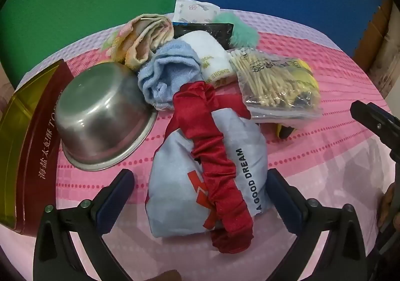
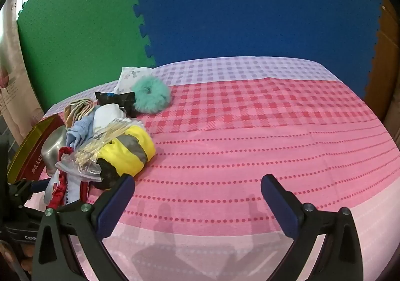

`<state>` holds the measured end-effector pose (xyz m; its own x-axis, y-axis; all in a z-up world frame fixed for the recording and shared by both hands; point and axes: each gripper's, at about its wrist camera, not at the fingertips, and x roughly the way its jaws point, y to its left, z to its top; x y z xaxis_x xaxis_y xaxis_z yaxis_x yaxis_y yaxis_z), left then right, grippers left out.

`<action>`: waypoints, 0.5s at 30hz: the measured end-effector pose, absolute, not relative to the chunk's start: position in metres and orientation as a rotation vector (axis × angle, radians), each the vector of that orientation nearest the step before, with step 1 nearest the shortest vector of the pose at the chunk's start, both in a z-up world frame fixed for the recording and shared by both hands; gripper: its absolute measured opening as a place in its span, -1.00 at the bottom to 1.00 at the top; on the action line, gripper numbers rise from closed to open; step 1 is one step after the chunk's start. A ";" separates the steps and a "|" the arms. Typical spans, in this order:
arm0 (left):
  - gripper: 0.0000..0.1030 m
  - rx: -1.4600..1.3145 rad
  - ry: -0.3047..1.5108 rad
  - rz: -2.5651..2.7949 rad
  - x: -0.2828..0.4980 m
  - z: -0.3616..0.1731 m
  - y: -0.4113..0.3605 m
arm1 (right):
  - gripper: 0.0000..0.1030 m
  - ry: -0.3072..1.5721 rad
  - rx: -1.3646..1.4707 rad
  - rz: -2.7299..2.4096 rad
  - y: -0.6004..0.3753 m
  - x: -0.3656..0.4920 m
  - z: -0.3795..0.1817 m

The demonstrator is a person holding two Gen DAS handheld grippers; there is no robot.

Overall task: Organize soft objects
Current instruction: 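Reach the left tool toward the grey bag with red ribbon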

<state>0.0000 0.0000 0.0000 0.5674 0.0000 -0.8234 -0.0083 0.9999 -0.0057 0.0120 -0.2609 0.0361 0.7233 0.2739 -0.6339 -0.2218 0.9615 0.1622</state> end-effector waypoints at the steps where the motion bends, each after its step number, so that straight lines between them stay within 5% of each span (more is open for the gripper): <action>1: 1.00 -0.009 0.971 0.006 0.000 0.000 0.000 | 1.00 0.711 0.078 0.275 -0.261 0.012 0.036; 15: 1.00 0.060 0.951 0.047 -0.010 0.013 -0.004 | 1.00 0.716 0.077 0.274 -0.260 0.012 0.036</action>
